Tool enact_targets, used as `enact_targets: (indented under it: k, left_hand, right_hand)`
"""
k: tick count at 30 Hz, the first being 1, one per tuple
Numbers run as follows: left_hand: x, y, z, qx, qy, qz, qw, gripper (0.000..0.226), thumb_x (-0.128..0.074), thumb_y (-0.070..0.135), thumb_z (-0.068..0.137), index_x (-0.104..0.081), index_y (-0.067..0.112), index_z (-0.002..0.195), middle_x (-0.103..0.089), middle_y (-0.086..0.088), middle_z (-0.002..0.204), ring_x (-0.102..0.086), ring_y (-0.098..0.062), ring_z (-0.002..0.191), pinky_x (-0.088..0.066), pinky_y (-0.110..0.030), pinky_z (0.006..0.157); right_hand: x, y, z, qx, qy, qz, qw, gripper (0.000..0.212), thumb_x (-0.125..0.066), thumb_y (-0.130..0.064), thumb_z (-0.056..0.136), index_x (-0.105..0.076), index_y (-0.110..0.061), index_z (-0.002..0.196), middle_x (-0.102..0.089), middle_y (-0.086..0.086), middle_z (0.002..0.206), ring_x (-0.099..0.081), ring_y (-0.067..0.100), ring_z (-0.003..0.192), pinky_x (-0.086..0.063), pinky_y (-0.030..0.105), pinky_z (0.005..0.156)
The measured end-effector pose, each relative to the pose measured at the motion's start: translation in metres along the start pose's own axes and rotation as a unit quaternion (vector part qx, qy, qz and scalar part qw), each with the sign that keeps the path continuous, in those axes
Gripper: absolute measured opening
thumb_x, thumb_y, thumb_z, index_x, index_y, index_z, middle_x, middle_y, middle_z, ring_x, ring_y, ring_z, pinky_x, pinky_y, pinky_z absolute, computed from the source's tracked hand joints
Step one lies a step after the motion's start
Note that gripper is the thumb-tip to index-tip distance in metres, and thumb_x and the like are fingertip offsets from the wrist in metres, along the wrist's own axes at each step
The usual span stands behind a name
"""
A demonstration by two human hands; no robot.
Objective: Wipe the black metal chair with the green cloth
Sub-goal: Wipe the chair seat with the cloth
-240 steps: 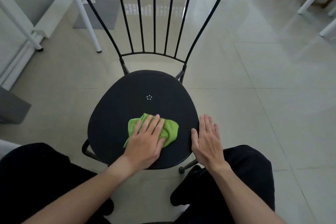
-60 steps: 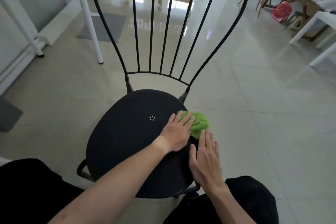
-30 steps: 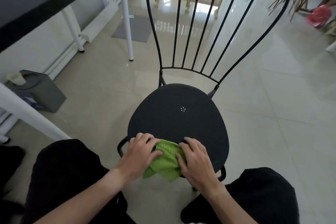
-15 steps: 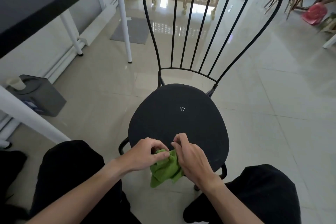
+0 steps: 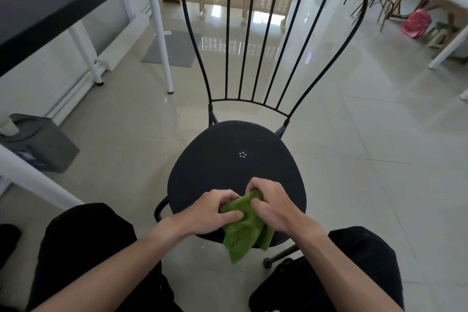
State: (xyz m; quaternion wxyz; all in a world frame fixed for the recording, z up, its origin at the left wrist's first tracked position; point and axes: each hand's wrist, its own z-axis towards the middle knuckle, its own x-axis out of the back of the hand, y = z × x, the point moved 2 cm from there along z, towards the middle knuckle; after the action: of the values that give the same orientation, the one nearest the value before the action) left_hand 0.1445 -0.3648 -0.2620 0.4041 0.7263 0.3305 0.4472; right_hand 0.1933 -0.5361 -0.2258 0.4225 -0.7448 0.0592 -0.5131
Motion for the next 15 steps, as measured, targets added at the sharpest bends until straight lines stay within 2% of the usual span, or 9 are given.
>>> enact_targets:
  k: [1,4,5,7,10,13,15]
  left_hand:
    - [0.001,0.002,0.002,-0.009,0.017,0.002,1.000,0.008,-0.066,0.029,0.093,-0.070,0.025,0.099,-0.073,0.007,0.090,-0.069,-0.004,0.086,-0.056,-0.027,0.078]
    - [0.021,0.012,0.007,-0.018,0.093,0.019,0.995,0.015,-0.063,0.027,0.095,-0.069,0.025,0.082,-0.071,0.005,0.078,-0.067,-0.009,0.076,-0.055,-0.039,0.077]
    - [0.029,0.019,0.006,-0.025,0.116,0.021,0.993,0.017,-0.062,0.027,0.096,-0.069,0.025,0.080,-0.071,0.007,0.077,-0.067,-0.008,0.076,-0.055,-0.039,0.077]
    - [0.047,0.032,0.007,-0.051,0.154,0.021,0.987,0.018,-0.061,0.024,0.097,-0.070,0.026,0.082,-0.072,0.008,0.078,-0.068,-0.008,0.076,-0.055,-0.038,0.077]
    - [0.068,0.051,0.008,-0.096,0.193,-0.005,0.976,0.017,-0.059,0.024,0.097,-0.070,0.023,0.084,-0.071,0.001,0.075,-0.066,-0.015,0.071,-0.055,-0.043,0.071]
    - [0.085,0.069,0.007,-0.128,0.252,-0.045,0.958,0.020,-0.057,0.027,0.098,-0.067,0.026,0.082,-0.068,0.004,0.071,-0.064,-0.013,0.068,-0.052,-0.033,0.065]
    - [0.097,0.080,0.005,-0.150,0.302,-0.031,0.941,0.020,-0.059,0.026,0.098,-0.066,0.024,0.080,-0.067,0.003,0.068,-0.064,-0.012,0.063,-0.050,-0.026,0.059]
  right_hand:
    - [0.002,-0.001,0.002,0.008,0.007,-0.001,1.000,0.013,-0.049,-0.011,0.070,-0.052,-0.023,0.074,-0.056,-0.009,0.073,-0.050,0.006,0.069,-0.035,0.017,0.059]
    - [0.014,0.002,0.006,0.000,0.038,0.020,0.999,0.014,-0.056,-0.010,0.087,-0.053,-0.022,0.080,-0.058,-0.008,0.075,-0.051,0.004,0.068,-0.038,0.016,0.059]
    - [0.017,0.003,0.007,-0.007,0.040,0.029,0.999,0.014,-0.059,-0.017,0.091,-0.054,-0.022,0.080,-0.058,-0.007,0.073,-0.050,0.004,0.065,-0.039,0.017,0.058]
    - [0.020,0.003,0.009,-0.011,0.035,0.025,0.999,0.029,-0.061,-0.032,0.095,-0.052,-0.020,0.070,-0.054,-0.008,0.065,-0.046,0.005,0.058,-0.038,0.019,0.055]
    - [0.016,-0.002,0.009,0.023,0.067,0.031,0.997,0.045,-0.056,-0.039,0.098,-0.040,-0.020,0.060,-0.040,-0.009,0.057,-0.037,0.009,0.052,-0.030,0.021,0.050]
    - [0.015,-0.007,0.009,0.051,0.126,0.078,0.988,0.036,-0.053,-0.028,0.101,-0.040,-0.017,0.069,-0.039,-0.009,0.059,-0.036,0.009,0.053,-0.029,0.020,0.050]
    - [0.016,-0.013,0.009,0.054,0.141,0.118,0.981,0.029,-0.049,-0.021,0.103,-0.040,-0.015,0.076,-0.039,-0.008,0.060,-0.033,0.008,0.052,-0.029,0.027,0.048]
